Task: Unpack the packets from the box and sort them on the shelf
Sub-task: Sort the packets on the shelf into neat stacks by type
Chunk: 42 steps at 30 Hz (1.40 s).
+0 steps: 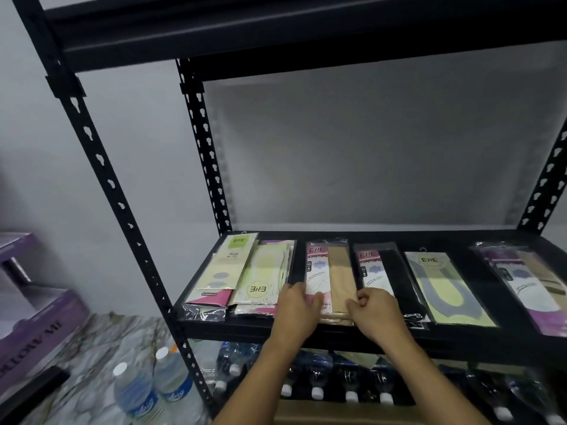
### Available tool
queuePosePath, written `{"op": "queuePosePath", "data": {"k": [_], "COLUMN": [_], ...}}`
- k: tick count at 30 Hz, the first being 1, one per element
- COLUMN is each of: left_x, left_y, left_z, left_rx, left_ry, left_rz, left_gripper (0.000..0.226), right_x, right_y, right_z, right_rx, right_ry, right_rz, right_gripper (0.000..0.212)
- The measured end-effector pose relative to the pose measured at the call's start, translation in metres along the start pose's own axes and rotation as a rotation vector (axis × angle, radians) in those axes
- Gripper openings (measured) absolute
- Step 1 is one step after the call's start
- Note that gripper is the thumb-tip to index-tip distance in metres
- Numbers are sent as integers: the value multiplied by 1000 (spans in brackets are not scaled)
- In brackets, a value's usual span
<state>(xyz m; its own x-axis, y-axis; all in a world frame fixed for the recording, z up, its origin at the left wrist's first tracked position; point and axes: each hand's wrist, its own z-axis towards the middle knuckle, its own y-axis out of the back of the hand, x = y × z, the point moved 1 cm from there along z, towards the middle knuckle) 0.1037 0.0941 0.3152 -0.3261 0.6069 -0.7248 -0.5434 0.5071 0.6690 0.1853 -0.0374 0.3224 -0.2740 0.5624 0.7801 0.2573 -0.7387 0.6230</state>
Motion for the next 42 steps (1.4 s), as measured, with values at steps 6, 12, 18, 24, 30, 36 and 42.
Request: {"op": "queuePosePath", "data": {"k": [6, 12, 18, 24, 30, 36, 42], "left_x": [21, 82, 114, 111, 118, 124, 124], "left_y": [38, 95, 101, 94, 94, 98, 113], "left_z": [8, 22, 26, 11, -7, -14, -16], "left_rx": [-160, -320, -101, -240, -148, -38, -61], "left_ry": [-20, 78, 127, -72, -264, -280, -283], "left_rz": [-11, 415, 477, 613, 606, 470, 187], "left_gripper": [37, 63, 68, 33, 49, 51, 29], "right_x": [15, 53, 85, 94, 91, 87, 85], "right_y": [-6, -43, -83, -106, -111, -109, -108], "right_z": [0, -7, -13, -11, -13, -14, -15], "right_rx": [-129, -99, -3, 29, 45, 138, 242], "right_ry": [133, 301, 367, 392, 398, 371, 358], "right_rz": [-176, -129, -140, -151, -147, -203, -236], "right_gripper": [38, 24, 21, 26, 25, 30, 34]}}
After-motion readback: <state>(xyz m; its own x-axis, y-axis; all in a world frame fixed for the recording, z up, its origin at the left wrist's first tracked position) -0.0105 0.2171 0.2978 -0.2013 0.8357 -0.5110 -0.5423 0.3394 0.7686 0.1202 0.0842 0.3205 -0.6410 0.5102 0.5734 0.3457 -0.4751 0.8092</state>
